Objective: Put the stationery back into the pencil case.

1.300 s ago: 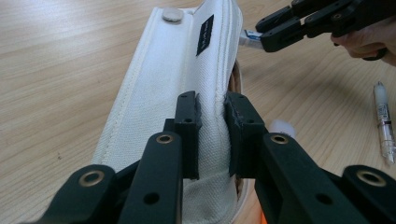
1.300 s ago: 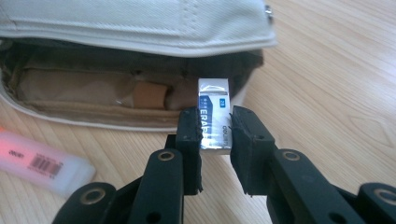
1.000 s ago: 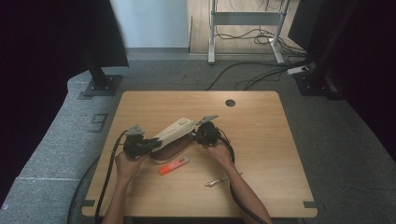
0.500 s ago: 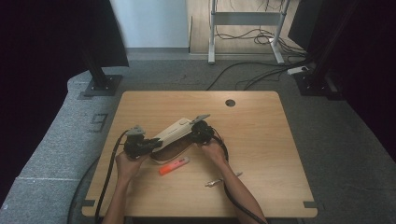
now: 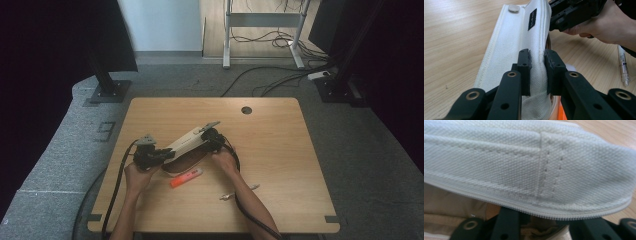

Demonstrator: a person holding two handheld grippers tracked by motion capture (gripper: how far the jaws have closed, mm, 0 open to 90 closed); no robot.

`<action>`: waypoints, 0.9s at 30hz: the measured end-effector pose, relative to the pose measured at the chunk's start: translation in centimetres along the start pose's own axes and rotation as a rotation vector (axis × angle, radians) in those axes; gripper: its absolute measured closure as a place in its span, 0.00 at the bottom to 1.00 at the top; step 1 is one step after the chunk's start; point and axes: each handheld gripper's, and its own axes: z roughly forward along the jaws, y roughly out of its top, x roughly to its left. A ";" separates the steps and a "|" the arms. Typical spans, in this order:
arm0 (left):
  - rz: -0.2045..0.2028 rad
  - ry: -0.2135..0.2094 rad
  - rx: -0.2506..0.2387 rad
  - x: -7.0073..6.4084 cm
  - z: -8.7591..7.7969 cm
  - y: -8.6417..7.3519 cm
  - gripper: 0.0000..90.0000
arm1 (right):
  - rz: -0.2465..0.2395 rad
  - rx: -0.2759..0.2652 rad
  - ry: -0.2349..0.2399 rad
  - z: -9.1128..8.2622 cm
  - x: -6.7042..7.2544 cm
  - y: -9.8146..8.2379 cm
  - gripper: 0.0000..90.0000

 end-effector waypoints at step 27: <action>-0.004 0.000 -0.004 0.1 0.1 -0.1 0.84 | -0.050 0.044 0.087 -4.2 0.2 -1.8 0.28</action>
